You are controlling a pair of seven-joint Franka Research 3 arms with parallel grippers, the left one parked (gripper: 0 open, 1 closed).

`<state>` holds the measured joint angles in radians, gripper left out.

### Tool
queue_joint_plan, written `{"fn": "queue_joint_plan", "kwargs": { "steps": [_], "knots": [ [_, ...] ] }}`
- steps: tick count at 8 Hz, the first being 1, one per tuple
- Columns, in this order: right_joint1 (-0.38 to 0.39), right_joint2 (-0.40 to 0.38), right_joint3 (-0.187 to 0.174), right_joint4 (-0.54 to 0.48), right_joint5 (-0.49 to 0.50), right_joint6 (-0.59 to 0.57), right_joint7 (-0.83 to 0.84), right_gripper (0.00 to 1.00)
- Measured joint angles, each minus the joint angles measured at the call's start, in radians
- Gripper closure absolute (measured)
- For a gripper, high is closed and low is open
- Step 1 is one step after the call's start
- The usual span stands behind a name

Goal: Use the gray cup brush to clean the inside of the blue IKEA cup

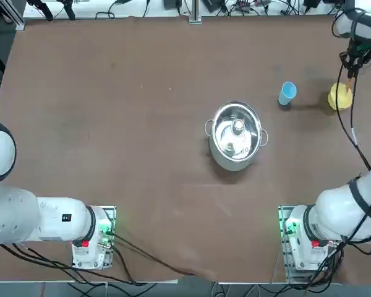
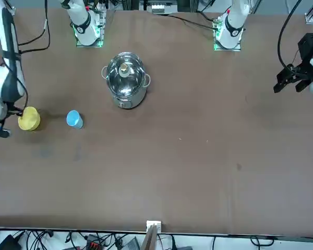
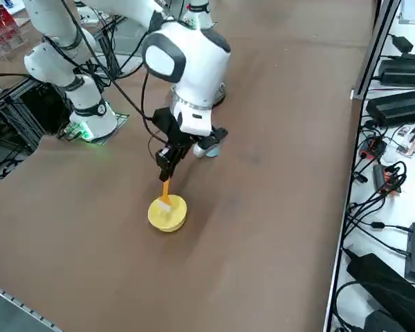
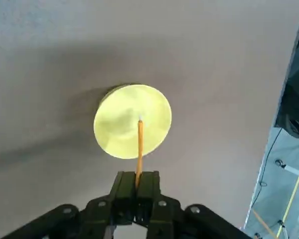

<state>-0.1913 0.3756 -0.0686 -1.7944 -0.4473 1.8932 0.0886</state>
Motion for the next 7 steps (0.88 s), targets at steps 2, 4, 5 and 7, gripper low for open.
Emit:
{"fn": "queue_joint_plan", "kwargs": {
  "steps": [2, 4, 5, 7],
  "knots": [
    [0.001, 0.0, 0.002, -0.047, -0.027, 0.056, 0.008, 0.97],
    [0.001, 0.004, 0.003, -0.066, -0.031, 0.069, 0.03, 0.97],
    [0.003, 0.01, 0.003, -0.067, -0.031, 0.071, 0.039, 0.96],
    [0.014, 0.022, 0.004, -0.067, -0.031, 0.073, 0.054, 0.91]
  ]
}}
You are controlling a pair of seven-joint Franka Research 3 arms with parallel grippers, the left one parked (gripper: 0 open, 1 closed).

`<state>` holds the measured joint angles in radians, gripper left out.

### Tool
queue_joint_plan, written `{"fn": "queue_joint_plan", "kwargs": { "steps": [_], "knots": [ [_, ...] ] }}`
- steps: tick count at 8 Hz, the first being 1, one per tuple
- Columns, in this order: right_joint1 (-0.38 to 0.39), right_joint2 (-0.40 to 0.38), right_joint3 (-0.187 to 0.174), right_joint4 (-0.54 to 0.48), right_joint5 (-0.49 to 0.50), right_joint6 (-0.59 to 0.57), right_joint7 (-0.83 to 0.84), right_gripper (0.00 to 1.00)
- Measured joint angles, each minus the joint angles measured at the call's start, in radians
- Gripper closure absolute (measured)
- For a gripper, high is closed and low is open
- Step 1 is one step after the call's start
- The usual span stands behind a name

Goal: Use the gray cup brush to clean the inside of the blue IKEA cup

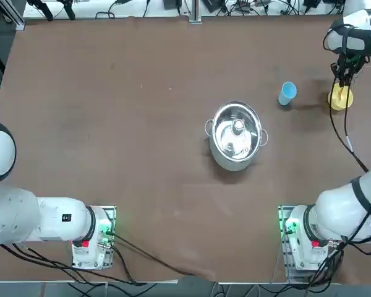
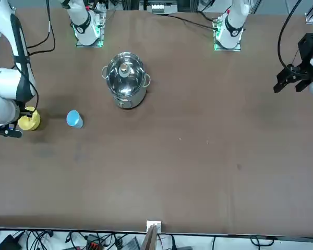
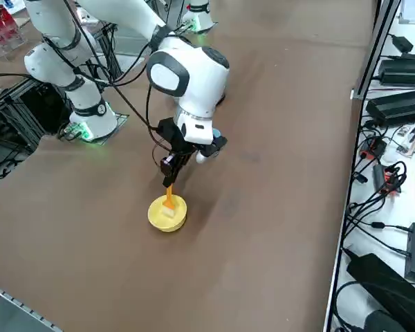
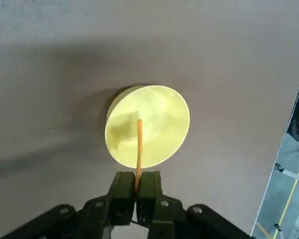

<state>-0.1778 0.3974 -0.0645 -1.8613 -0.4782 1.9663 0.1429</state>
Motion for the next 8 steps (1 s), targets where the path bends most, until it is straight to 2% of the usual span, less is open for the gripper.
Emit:
{"fn": "queue_joint_plan", "kwargs": {
  "steps": [1, 3, 6, 8],
  "knots": [
    [0.004, 0.006, 0.0, 0.0, 0.0, 0.0, 0.009, 0.88],
    [0.01, 0.012, 0.0, 0.0, 0.0, -0.001, 0.016, 0.56],
    [0.026, 0.004, 0.009, 0.008, 0.0, -0.037, 0.018, 0.02],
    [0.066, -0.016, 0.013, 0.02, 0.004, -0.063, 0.023, 0.0]
  ]
}}
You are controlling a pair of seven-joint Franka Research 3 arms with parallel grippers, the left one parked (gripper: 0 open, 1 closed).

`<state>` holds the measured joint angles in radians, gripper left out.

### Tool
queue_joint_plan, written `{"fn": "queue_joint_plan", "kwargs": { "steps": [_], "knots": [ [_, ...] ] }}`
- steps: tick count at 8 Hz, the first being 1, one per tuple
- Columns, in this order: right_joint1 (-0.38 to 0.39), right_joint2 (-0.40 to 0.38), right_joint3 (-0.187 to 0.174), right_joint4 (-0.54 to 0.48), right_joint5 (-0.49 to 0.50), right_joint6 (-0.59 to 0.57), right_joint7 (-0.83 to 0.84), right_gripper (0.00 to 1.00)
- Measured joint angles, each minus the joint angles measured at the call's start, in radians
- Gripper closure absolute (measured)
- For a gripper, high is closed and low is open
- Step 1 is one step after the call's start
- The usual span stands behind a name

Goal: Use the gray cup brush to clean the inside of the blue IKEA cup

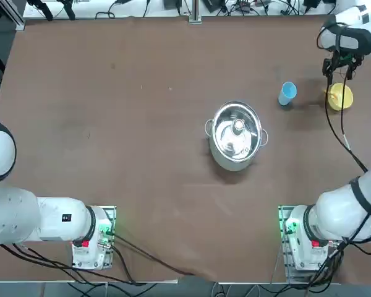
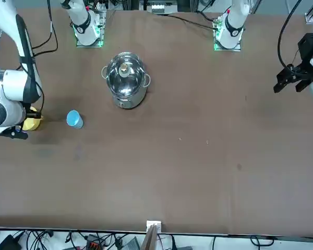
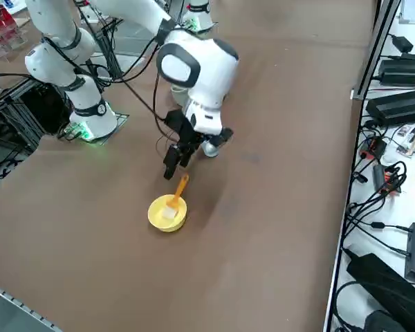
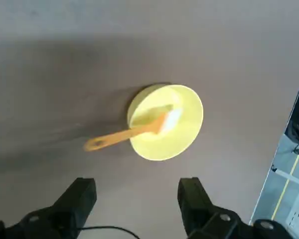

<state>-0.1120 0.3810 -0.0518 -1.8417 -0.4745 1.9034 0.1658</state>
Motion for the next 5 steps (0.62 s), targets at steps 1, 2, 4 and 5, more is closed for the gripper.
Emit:
{"fn": "queue_joint_plan", "kwargs": {
  "steps": [1, 2, 4, 5],
  "knots": [
    [0.02, -0.014, 0.0, 0.011, 0.011, -0.016, 0.006, 0.0],
    [0.033, -0.028, 0.001, 0.034, 0.04, -0.044, 0.007, 0.0],
    [0.038, -0.047, 0.003, 0.118, 0.12, -0.124, 0.007, 0.0],
    [0.041, -0.052, 0.01, 0.174, 0.159, -0.169, 0.006, 0.0]
  ]
}}
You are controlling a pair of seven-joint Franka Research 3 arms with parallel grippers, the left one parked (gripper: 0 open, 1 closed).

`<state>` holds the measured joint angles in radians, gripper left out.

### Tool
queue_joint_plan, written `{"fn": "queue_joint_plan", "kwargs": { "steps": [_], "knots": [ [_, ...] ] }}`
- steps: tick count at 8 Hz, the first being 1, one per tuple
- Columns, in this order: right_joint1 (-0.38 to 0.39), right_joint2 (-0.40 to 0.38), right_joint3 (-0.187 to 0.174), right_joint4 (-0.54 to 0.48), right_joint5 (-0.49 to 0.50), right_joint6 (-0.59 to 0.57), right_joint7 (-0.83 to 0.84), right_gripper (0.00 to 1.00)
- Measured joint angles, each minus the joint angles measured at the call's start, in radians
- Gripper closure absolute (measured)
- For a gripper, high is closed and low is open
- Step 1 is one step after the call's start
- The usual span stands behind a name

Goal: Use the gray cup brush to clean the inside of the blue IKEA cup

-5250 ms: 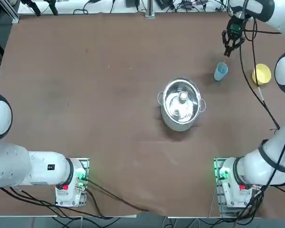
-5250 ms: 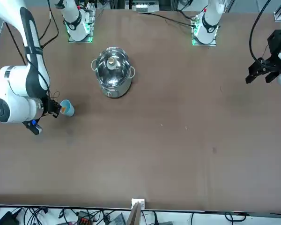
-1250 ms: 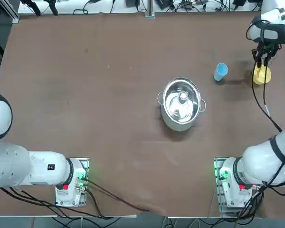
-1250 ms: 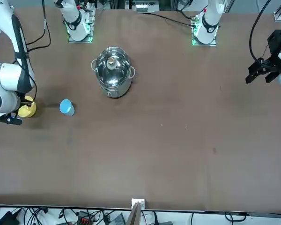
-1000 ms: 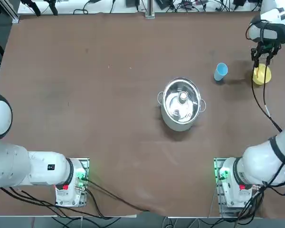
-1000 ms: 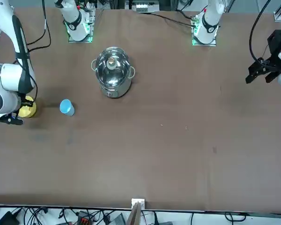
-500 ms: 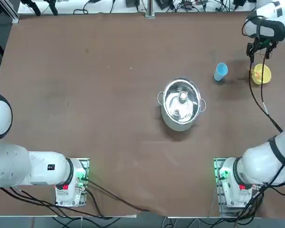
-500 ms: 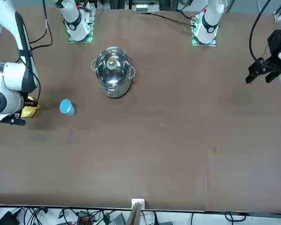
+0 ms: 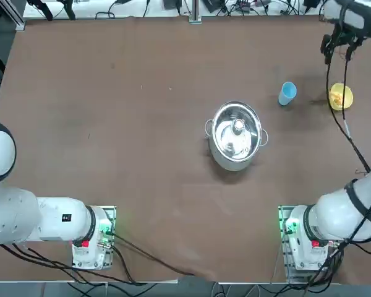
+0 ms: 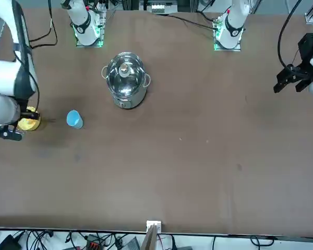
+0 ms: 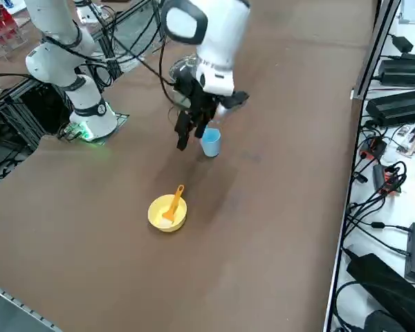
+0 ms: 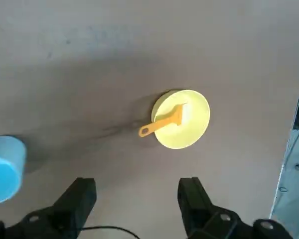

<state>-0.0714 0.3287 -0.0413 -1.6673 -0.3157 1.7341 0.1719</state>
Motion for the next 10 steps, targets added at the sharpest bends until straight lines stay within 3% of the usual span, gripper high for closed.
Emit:
{"fn": "queue_joint_plan", "kwargs": {
  "steps": [4, 6, 8, 10],
  "knots": [
    [0.036, -0.017, 0.013, 0.237, 0.206, -0.107, 0.0, 0.0],
    [0.034, -0.038, 0.011, 0.312, 0.248, -0.167, 0.0, 0.0],
    [0.032, -0.073, 0.008, 0.36, 0.265, -0.249, -0.004, 0.0],
    [0.036, -0.149, 0.013, 0.34, 0.279, -0.283, -0.015, 0.0]
  ]
}}
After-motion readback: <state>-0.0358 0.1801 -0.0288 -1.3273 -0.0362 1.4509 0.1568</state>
